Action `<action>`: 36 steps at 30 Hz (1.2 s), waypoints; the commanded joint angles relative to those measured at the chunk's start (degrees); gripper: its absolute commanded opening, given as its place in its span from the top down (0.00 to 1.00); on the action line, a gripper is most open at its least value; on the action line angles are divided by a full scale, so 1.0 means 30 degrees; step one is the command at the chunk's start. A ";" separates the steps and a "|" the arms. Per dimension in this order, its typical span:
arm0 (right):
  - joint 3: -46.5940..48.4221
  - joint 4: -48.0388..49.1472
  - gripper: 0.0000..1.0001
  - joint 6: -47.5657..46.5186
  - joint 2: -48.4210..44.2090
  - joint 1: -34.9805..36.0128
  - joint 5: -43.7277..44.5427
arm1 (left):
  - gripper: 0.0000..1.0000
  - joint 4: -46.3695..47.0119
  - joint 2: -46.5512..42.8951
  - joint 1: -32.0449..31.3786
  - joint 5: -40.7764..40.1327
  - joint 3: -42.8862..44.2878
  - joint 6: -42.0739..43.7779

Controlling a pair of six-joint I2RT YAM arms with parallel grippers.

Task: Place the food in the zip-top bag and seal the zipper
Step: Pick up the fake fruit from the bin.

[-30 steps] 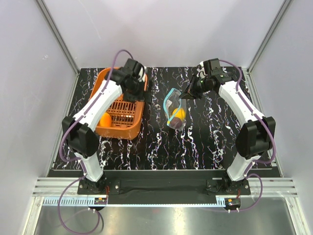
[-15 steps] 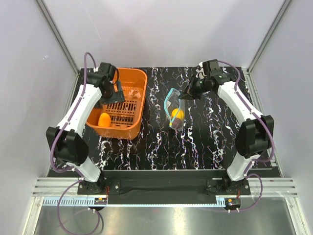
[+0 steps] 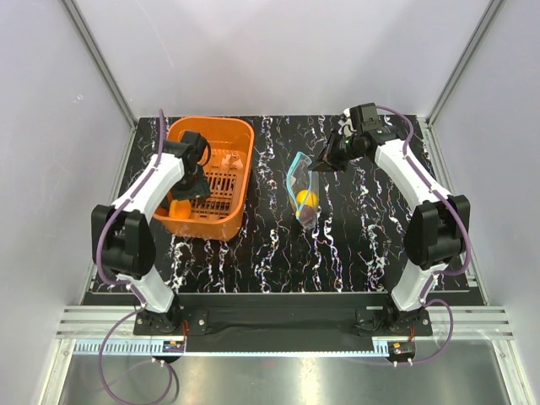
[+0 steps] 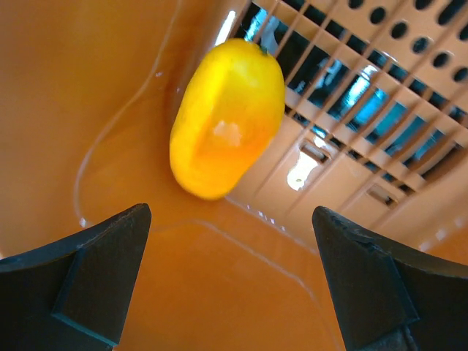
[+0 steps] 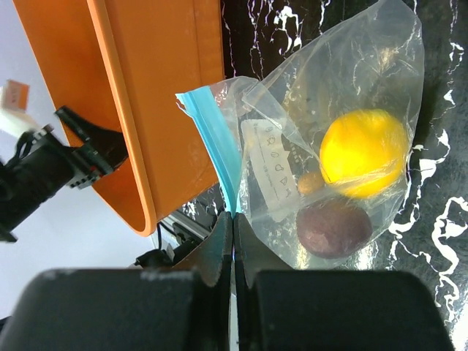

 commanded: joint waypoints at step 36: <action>-0.0310 0.0970 1.00 -0.0065 -0.1112 -0.0161 -0.0640 | 0.74 0.4980 -0.0228 0.0162 0.3052 0.0760 0.4844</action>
